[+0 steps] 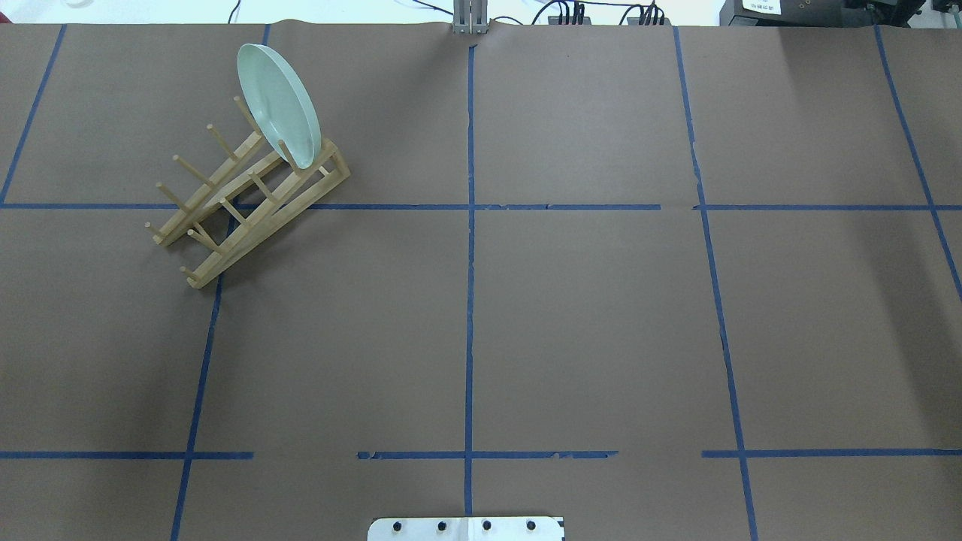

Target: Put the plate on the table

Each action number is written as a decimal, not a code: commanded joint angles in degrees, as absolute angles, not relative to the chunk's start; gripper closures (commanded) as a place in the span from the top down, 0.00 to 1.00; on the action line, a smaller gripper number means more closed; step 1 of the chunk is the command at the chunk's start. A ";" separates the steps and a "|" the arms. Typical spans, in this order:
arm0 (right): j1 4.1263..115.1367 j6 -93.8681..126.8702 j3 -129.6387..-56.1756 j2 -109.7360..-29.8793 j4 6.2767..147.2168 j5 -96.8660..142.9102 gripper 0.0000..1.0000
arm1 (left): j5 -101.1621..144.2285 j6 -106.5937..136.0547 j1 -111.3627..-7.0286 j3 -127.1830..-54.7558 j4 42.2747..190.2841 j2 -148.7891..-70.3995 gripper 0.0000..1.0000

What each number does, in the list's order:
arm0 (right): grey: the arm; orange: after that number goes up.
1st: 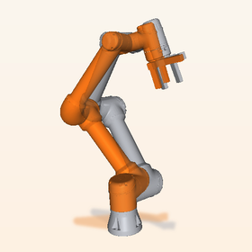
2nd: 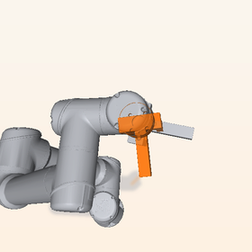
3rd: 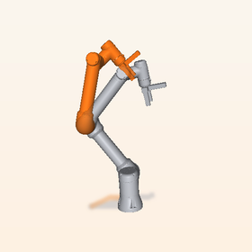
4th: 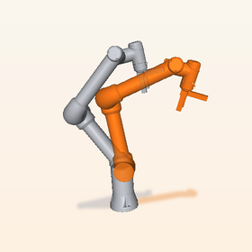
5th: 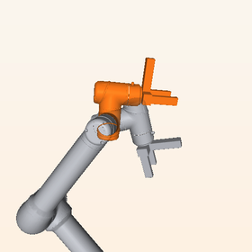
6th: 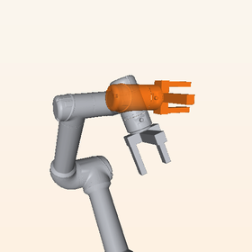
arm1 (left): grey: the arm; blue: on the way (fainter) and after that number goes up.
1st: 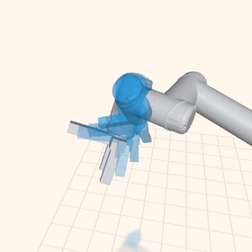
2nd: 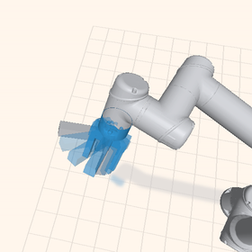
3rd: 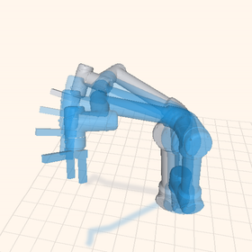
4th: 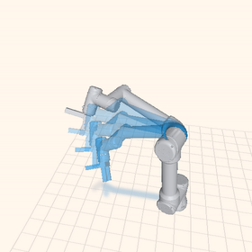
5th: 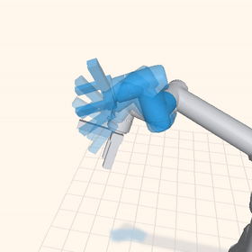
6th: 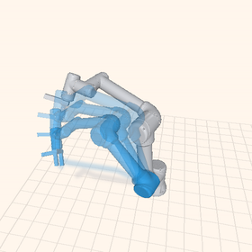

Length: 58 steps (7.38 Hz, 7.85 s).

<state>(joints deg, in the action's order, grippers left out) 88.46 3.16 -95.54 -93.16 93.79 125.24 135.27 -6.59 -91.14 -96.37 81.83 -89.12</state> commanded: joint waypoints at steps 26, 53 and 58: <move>88.42 3.16 -95.54 -93.16 93.78 125.24 1.00 | 110.57 103.01 -55.28 -80.42 162.16 -117.95 0.70; 88.51 3.16 -95.54 -93.16 93.78 125.24 1.00 | 130.27 97.39 -54.70 -113.03 121.93 -120.05 0.00; 88.50 3.16 -95.54 -93.16 93.78 125.24 1.00 | 99.82 73.72 -30.89 -115.76 83.64 -129.01 0.00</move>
